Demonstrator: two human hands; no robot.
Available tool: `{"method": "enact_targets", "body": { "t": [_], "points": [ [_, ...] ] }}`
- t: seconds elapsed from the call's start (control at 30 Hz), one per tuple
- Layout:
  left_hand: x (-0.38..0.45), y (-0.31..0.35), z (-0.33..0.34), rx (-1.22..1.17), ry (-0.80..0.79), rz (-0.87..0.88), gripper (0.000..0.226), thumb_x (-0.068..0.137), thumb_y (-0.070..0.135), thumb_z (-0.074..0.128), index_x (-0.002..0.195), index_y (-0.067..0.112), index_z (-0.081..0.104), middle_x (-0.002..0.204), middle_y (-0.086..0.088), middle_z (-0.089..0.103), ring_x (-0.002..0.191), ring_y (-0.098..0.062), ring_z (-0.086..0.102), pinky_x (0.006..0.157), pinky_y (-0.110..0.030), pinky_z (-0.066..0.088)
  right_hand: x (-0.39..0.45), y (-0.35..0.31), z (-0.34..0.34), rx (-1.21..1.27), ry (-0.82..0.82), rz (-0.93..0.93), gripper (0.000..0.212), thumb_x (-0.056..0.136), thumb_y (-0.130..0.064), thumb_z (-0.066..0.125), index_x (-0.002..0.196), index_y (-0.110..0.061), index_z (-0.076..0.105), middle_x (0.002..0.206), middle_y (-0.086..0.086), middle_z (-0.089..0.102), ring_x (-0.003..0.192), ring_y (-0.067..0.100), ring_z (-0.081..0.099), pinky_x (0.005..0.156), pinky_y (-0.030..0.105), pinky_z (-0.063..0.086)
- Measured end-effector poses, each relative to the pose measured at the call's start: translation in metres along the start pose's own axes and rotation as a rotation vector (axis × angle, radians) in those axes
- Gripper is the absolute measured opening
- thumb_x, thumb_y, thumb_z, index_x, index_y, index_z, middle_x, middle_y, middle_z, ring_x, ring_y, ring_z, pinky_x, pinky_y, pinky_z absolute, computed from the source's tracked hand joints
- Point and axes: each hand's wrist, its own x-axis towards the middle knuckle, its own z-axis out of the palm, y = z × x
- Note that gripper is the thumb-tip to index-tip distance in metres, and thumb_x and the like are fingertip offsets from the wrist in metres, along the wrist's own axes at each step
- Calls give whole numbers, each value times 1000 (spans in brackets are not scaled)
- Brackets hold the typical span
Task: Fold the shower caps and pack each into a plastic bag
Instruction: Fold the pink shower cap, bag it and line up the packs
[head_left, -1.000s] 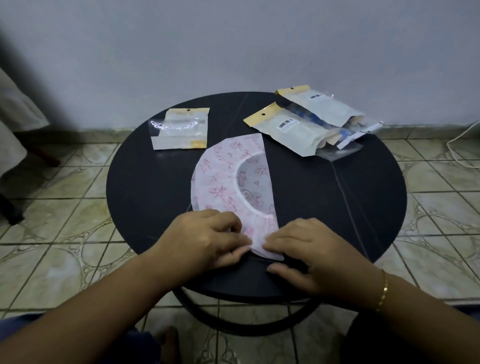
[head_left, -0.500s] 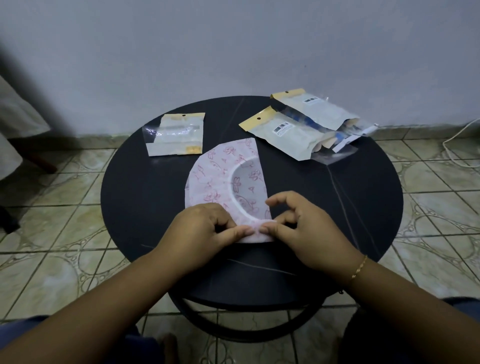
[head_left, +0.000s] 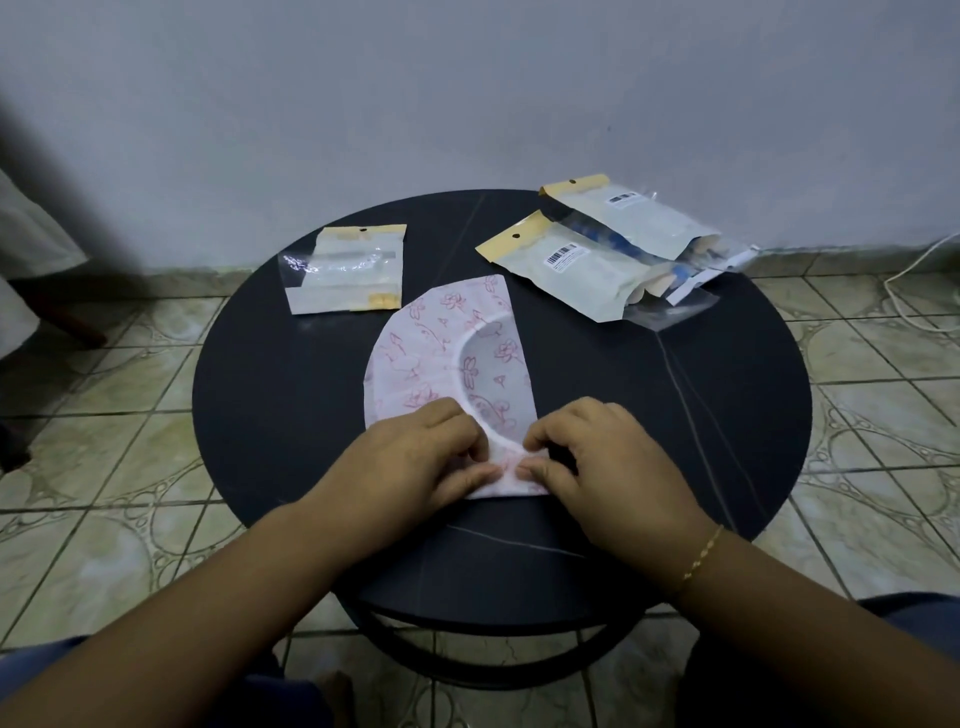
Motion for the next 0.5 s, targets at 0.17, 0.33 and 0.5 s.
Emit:
{"method": "enact_targets", "body": {
  "t": [0.17,0.33,0.5],
  "points": [
    [-6,-8,-3,-32,-20,101,17,89,42,48,100,34,58,99,17,53,75,2,55,60,-18,48,-3,4,2,-79,18,-8,25,88,-48,52,111,-40,57,112,-19,46,102,3,30,86,22,27],
    [-7,-7,-9,-8,-103,122,32,87,44,48,109,33,69,102,16,56,75,4,53,61,-17,47,-5,8,-1,-27,-7,-8,17,91,-38,52,107,-43,56,110,-21,44,104,2,28,83,22,17],
    [-2,0,-12,77,-132,129,46,84,59,45,107,29,72,96,16,60,64,4,52,53,-16,46,-5,12,-1,-128,49,-98,25,89,-48,47,104,-39,65,109,-17,51,109,8,37,83,27,21]
  ]
}}
